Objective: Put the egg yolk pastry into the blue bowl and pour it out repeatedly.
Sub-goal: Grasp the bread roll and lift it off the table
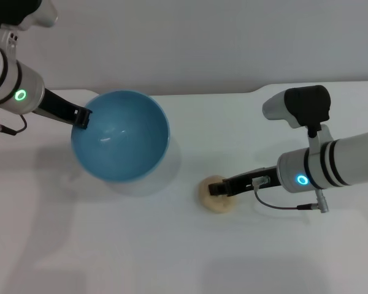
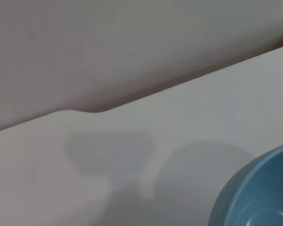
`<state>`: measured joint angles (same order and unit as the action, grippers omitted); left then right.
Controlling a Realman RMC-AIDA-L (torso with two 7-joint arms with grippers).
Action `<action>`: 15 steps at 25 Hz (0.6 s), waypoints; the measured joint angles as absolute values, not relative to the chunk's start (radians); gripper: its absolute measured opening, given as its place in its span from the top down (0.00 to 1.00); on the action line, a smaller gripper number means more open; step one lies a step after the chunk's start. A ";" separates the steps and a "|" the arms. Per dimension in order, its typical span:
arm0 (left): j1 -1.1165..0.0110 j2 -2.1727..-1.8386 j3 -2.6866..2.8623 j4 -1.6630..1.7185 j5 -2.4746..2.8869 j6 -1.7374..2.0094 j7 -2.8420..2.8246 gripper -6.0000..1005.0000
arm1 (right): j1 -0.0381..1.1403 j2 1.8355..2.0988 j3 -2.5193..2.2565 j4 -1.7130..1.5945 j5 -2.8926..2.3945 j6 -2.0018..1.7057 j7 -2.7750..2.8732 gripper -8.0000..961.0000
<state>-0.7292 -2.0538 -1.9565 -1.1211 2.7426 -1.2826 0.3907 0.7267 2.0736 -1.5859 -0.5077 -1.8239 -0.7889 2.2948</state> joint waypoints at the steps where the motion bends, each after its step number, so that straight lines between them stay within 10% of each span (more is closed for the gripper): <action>1: -0.730 -2.053 -1.950 -1.121 2.743 -1.282 0.391 0.99 | 0.716 2.072 -1.586 -0.524 -1.824 -0.794 2.294 0.73; 15: -0.773 -2.048 -1.854 -1.115 2.750 -1.327 0.392 0.99 | 0.529 2.070 -1.293 -0.812 -1.829 -1.288 2.141 0.81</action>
